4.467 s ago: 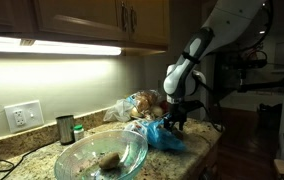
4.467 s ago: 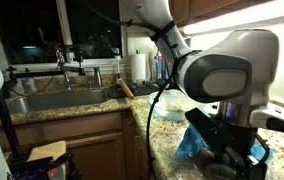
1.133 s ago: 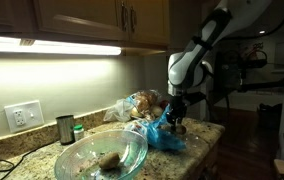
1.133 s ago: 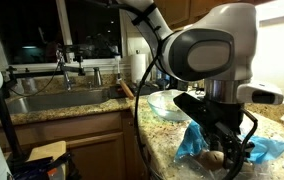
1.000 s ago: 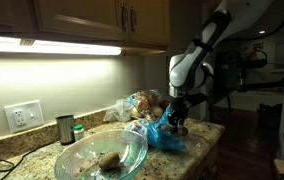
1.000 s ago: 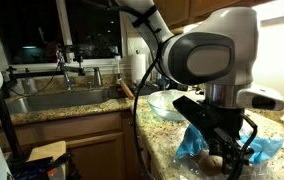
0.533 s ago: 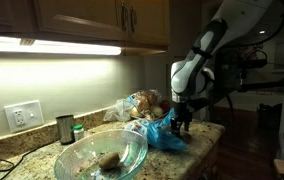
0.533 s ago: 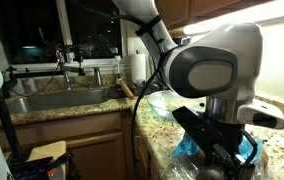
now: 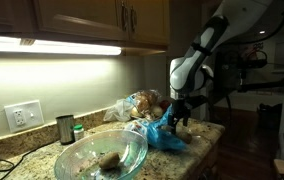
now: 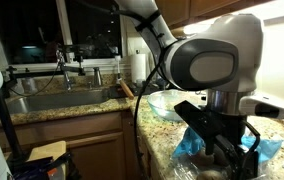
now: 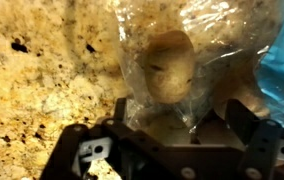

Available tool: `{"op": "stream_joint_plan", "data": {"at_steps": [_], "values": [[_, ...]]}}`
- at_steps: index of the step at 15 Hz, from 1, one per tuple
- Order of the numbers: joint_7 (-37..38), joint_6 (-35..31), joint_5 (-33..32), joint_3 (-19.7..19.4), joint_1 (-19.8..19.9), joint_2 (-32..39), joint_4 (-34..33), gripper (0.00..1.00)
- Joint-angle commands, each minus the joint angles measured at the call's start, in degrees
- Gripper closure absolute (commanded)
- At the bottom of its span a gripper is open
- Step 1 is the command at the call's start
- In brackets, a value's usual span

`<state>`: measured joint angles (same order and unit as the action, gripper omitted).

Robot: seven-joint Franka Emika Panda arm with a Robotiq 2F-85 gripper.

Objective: Remove three potatoes from the plastic bag and place them in the glass bowl on the left

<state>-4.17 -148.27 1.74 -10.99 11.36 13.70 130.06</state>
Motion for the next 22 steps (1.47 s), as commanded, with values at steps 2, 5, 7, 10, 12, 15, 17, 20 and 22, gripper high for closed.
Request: {"op": "stream_joint_plan", "data": {"at_steps": [2,5,7,10,12,15,17,20,22], "values": [[0.94,1.60,-0.12,0.88,-0.62,-5.62,2.01,0.00],[0.22,1.64,0.71,1.92,-0.74,-6.48,2.40,0.00],[-0.11,1.68,1.34,2.38,-0.57,-6.00,2.43,0.00],[-0.18,2.32,2.13,2.46,-0.25,-5.38,2.61,0.00],[-1.04,2.41,3.36,2.48,0.20,-5.23,3.00,0.00],[-2.23,2.47,5.27,2.29,1.02,-4.94,3.82,0.00],[-3.38,2.29,6.63,2.15,1.58,-4.78,4.52,0.00],[-5.71,1.75,7.94,1.87,2.46,-4.50,5.54,0.00],[-7.94,1.27,8.66,1.73,3.21,-4.18,6.01,0.00]]}}
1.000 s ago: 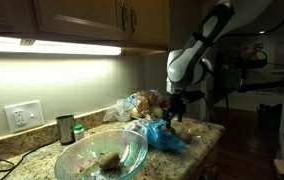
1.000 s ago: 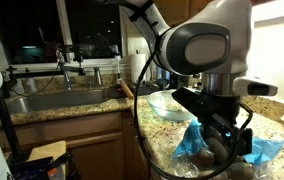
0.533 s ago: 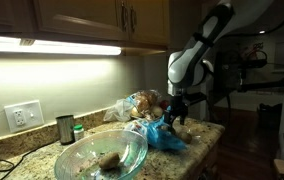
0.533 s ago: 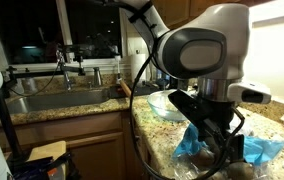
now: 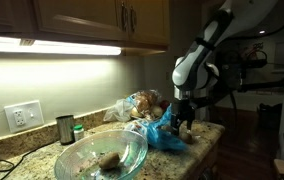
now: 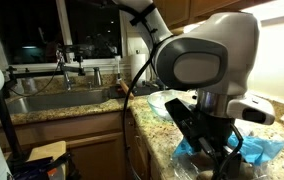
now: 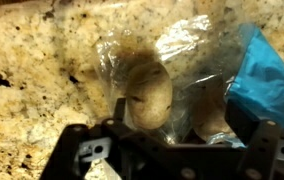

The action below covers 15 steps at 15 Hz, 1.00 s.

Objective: Remove three potatoes from the plastic bag and place them in the glass bowl on the left

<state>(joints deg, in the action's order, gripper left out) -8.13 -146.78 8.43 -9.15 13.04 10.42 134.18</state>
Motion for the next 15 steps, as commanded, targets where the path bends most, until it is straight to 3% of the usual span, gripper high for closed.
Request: {"op": "stream_joint_plan", "data": {"at_steps": [1,8,15], "values": [[-5.24,-0.52,2.09,-0.29,1.95,-0.64,2.09,0.00],[-8.47,-0.37,0.79,-2.08,4.10,0.63,1.69,0.00],[-8.09,1.00,0.54,-0.90,2.80,-1.34,2.36,0.00]]}}
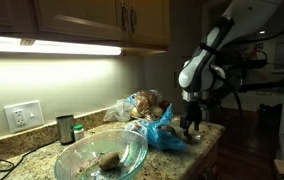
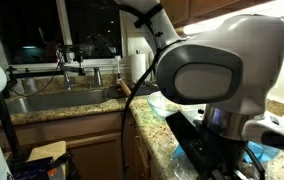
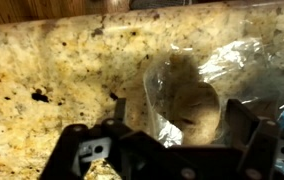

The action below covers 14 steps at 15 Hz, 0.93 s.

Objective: Remove three potatoes from the plastic bag and place them in the glass bowl on the left

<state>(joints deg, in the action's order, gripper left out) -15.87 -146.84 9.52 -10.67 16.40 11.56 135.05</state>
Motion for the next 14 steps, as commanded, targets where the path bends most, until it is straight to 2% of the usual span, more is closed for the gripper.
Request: {"op": "stream_joint_plan", "data": {"at_steps": [1,8,14], "values": [[0.78,1.52,-1.71,0.76,-1.30,-3.37,1.75,0.00],[0.81,1.78,-4.17,2.38,-4.06,-5.91,1.75,0.00],[-1.91,1.91,-1.92,2.86,-3.77,-4.35,0.87,0.00]]}}
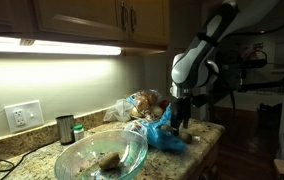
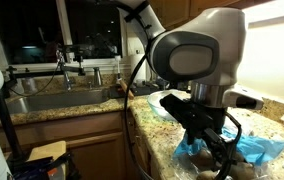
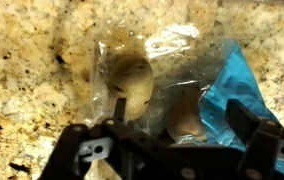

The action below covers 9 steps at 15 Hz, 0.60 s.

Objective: Remove three potatoes from the plastic bag and place them in the glass bowl on the left

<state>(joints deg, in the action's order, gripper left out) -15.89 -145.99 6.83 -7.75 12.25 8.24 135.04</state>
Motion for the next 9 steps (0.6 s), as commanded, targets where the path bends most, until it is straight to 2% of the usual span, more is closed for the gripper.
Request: {"op": "stream_joint_plan", "data": {"at_steps": [1,9], "values": [[-2.00,1.38,1.13,-0.15,0.56,-0.47,0.52,0.00],[-6.00,1.46,3.43,-0.60,2.99,2.81,-1.25,0.00]]}}
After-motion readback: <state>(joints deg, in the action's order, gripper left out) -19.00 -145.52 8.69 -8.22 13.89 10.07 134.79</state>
